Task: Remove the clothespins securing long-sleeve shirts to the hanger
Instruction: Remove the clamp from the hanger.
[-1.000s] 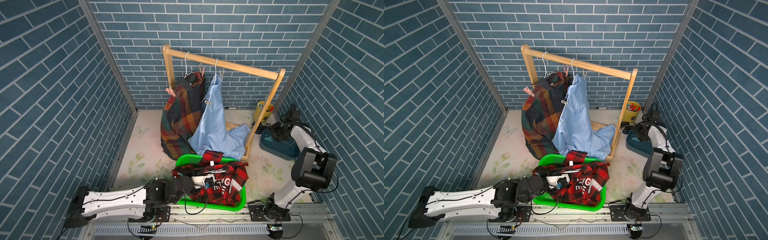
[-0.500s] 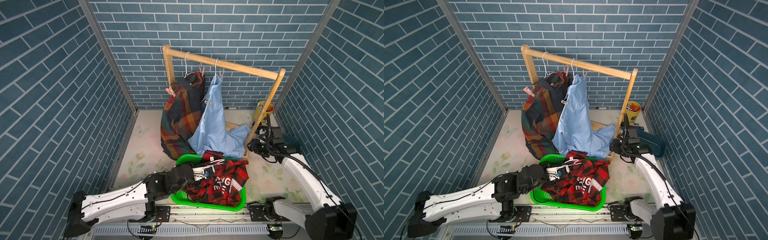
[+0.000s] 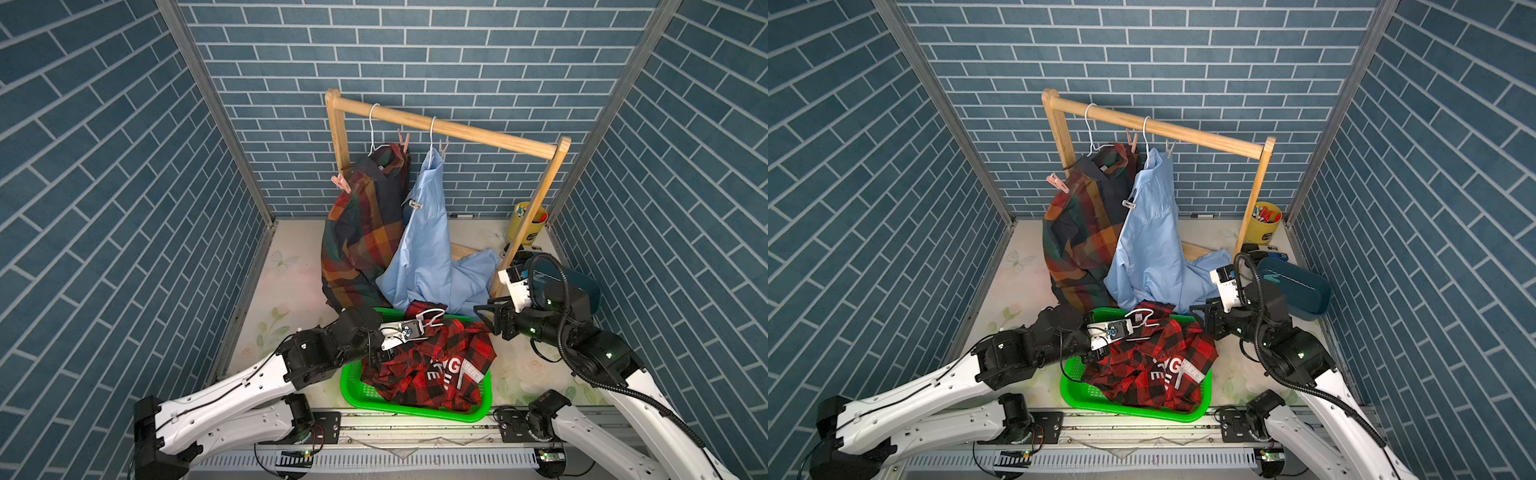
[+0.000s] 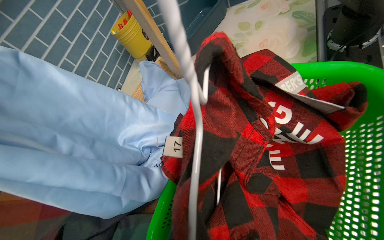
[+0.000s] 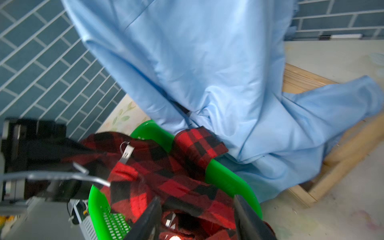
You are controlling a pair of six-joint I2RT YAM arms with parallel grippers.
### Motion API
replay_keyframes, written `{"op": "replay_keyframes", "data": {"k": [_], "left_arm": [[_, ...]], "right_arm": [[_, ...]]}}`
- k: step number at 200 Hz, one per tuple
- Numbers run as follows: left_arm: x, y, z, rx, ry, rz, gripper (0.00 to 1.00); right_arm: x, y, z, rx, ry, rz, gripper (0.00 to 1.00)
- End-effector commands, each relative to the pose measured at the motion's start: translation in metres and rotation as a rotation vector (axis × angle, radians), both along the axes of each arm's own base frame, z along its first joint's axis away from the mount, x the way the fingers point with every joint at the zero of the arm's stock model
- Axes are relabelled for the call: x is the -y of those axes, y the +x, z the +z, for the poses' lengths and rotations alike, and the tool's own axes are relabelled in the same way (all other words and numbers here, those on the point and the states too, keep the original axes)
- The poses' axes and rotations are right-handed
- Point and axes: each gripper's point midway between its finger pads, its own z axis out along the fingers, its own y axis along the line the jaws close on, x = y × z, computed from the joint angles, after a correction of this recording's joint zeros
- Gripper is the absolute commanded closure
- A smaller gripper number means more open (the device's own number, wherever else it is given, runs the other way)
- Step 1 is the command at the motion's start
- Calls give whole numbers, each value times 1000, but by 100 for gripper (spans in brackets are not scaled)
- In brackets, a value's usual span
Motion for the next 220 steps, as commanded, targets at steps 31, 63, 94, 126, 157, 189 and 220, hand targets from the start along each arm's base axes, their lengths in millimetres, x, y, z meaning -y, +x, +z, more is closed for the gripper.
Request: {"op": "replay_keyframes", "data": {"k": [31, 63, 94, 126, 157, 189, 220], "left_arm": [[-1, -4, -1, -116, 13, -73, 100], [2, -4, 1, -122, 15, -85, 100], [1, -4, 2, -120, 14, -87, 100], [1, -3, 3, -118, 15, -85, 100], [3, -2, 7, -117, -1, -89, 100], [5, -1, 7, -124, 2, -89, 100], [8, 1, 8, -126, -5, -86, 100]], "right_arm": [[-41, -16, -4, 137, -124, 253, 43], [-61, -11, -10, 165, -175, 307, 44], [-70, -9, -18, 150, -197, 341, 47], [-74, -15, -26, 118, -208, 369, 49], [-80, -18, -34, 89, -208, 387, 56], [-87, -18, -29, 92, -181, 398, 64], [-89, -19, -29, 77, -177, 412, 79]]}}
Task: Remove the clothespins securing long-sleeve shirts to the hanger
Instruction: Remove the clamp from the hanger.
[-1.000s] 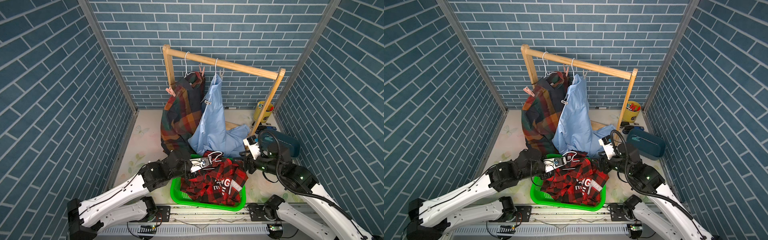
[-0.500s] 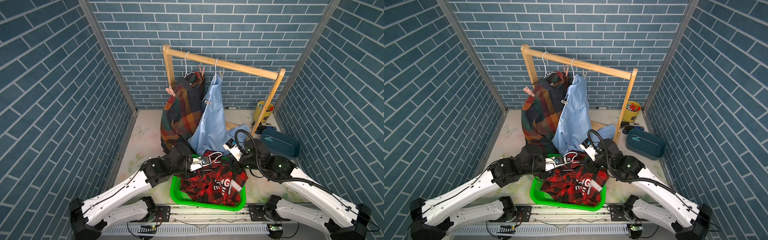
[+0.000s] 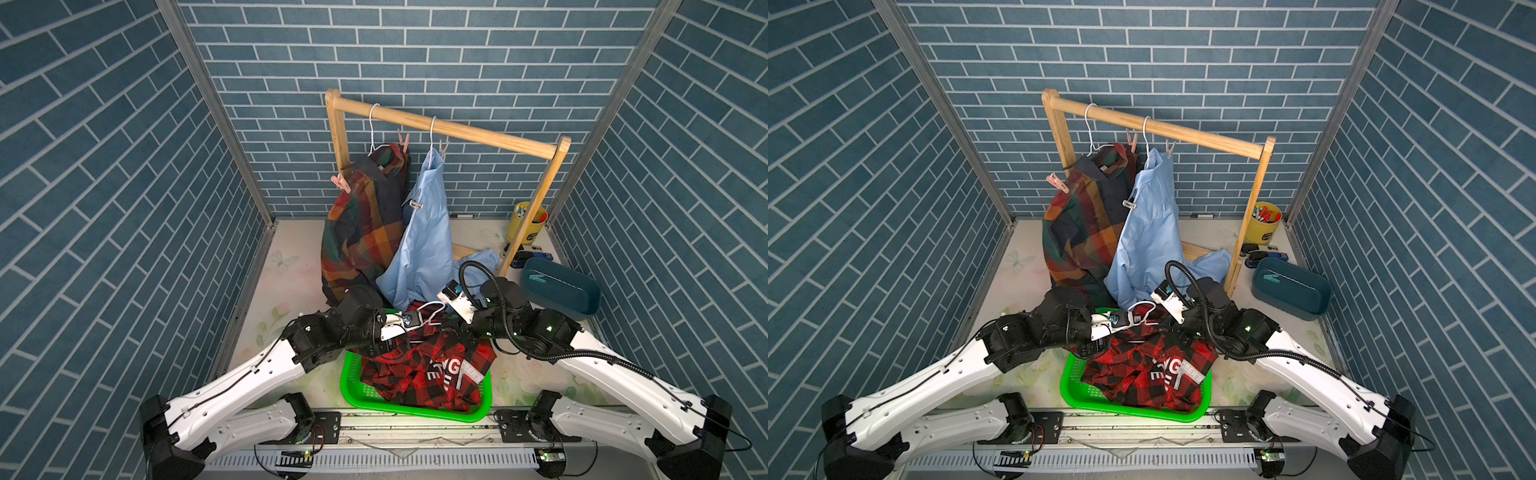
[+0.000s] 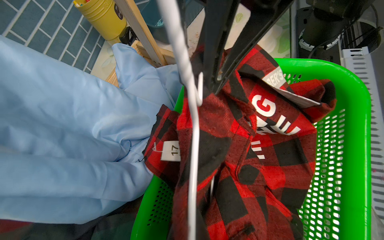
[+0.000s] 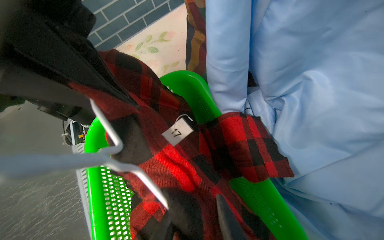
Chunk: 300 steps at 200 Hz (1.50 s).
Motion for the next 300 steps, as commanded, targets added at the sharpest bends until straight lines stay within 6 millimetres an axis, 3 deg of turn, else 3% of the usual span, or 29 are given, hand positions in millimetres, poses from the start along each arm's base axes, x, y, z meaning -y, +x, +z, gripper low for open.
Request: {"op": "replay_keyframes", "data": {"k": [1, 40, 63, 74, 102, 121, 157, 202, 235, 261, 300], "left_arm": [[8, -3, 17, 9, -48, -35, 100], [10, 4, 10, 8, -43, -17, 100], [11, 9, 8, 14, -44, 4, 97], [12, 12, 7, 20, -45, 16, 89], [10, 23, 9, 63, -43, 62, 56], [4, 30, 19, 122, -59, 95, 47], [-9, 36, 57, 153, -194, 149, 31], [-45, 51, 83, 123, -315, 243, 21], [-70, 50, 74, 92, -198, 225, 22], [-69, 40, 72, 32, -121, 154, 23], [-69, 45, 62, 3, -5, 112, 28]], "right_arm": [[-9, 1, 16, 26, 43, 30, 80], [-5, -3, 17, 7, 55, 14, 99], [0, -4, 19, 11, 63, -9, 100], [5, -3, 20, 25, 63, -30, 100], [20, 1, 19, 56, 52, -98, 100], [28, 0, 15, 60, 57, -130, 100], [34, -7, 9, 47, 80, -136, 100], [35, -19, 10, 30, 99, -93, 100], [38, -27, 9, 24, 88, -60, 100], [40, -35, 9, 25, 90, -25, 100], [43, -48, 14, 13, 83, 31, 100]]}}
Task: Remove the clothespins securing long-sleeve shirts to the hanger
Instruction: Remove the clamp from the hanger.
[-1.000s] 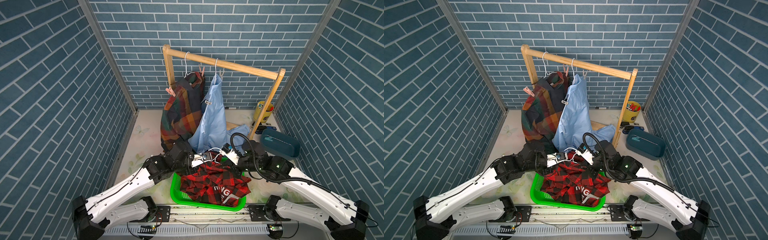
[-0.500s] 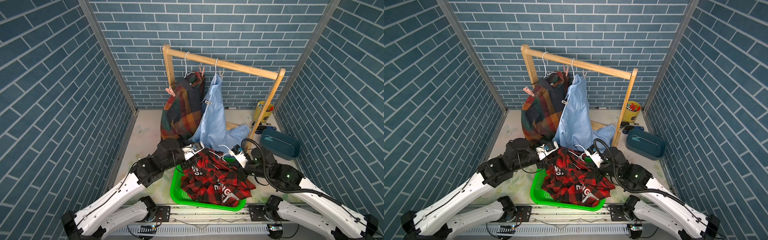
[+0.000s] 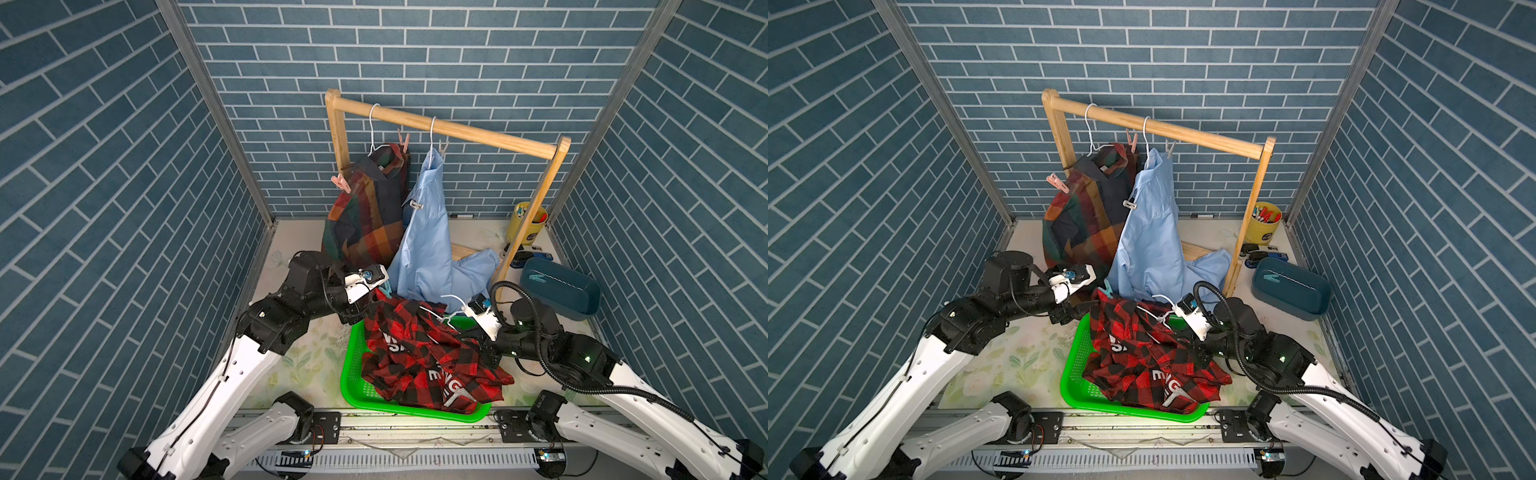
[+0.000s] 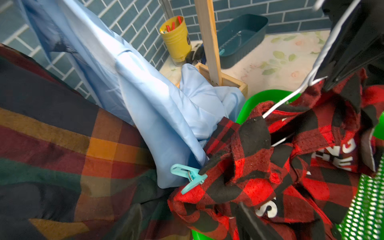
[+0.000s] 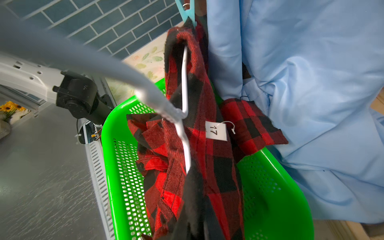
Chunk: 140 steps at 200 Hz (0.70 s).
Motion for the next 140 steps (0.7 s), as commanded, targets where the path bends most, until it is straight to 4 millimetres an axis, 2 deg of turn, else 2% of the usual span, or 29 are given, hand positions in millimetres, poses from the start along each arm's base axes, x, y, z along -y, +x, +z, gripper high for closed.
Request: {"op": "replay_keyframes", "data": {"k": [1, 41, 75, 140], "left_arm": [[-6, -10, -21, -66, 114, -51, 28], [-12, -5, -36, -49, 275, -54, 29], [-5, -13, -52, -70, 389, -98, 28], [-10, -20, -62, -33, 468, -109, 28]], "right_arm": [[2, -14, 6, 1, -1, 70, 100], [7, -22, 4, 6, -47, 99, 100], [6, -25, 4, 29, -75, 121, 100], [3, -31, 10, 75, -128, 176, 100]]}}
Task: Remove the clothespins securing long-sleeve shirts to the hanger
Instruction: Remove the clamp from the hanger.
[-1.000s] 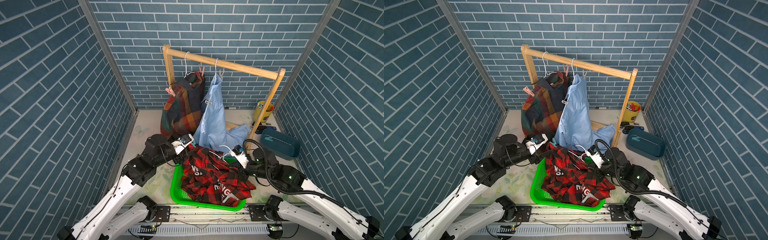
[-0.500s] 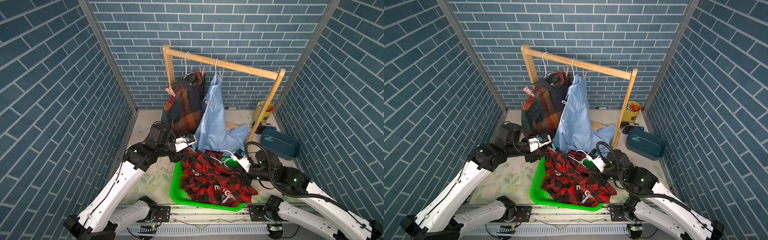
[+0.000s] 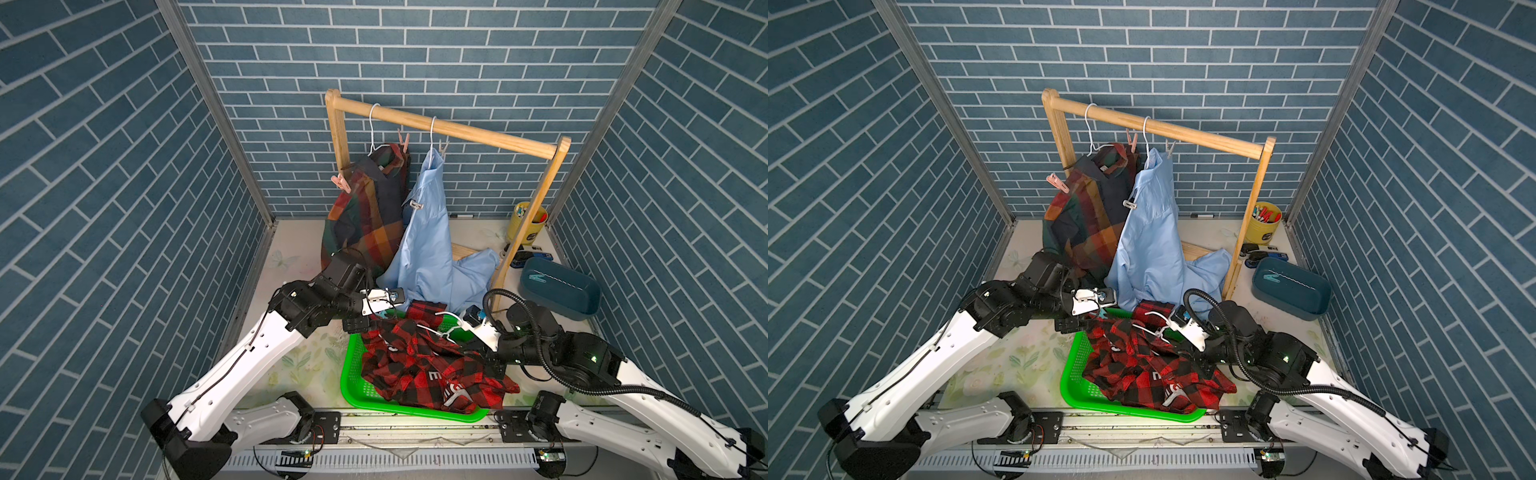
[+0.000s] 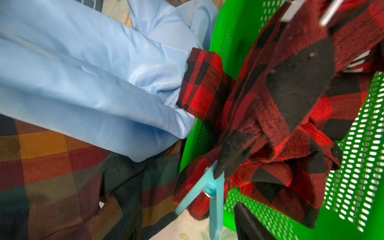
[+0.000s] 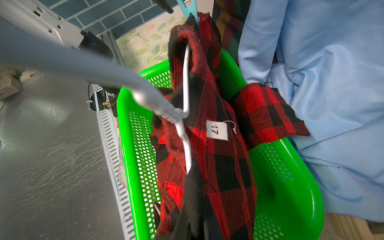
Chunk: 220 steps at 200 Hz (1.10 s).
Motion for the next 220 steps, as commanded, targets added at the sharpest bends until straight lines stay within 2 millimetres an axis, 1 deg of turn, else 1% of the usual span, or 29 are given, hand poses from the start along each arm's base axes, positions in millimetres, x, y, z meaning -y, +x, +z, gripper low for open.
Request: {"op": "replay_keyframes", "data": {"k": [1, 28, 52, 90, 116, 164, 220], "left_arm": [[-9, -7, -4, 17, 55, -6, 28], [-11, -10, -6, 24, 64, -8, 30], [-11, -14, -9, 13, 78, -18, 33], [-4, -24, -15, -18, 102, -59, 39], [-3, -27, -19, -40, 105, -61, 41], [-3, -28, -20, -54, 117, -48, 54], [-3, -27, -22, -51, 126, -47, 64]], "right_arm": [[2, -2, 10, 61, -19, 43, 100], [0, -3, 7, 61, -40, 56, 100], [-2, -4, 12, 65, -22, 63, 100], [-1, -6, 15, 67, -26, 72, 100], [0, -7, 16, 73, -37, 77, 100], [0, -6, 14, 77, -51, 80, 100], [-1, -5, 16, 80, -44, 80, 100]]}}
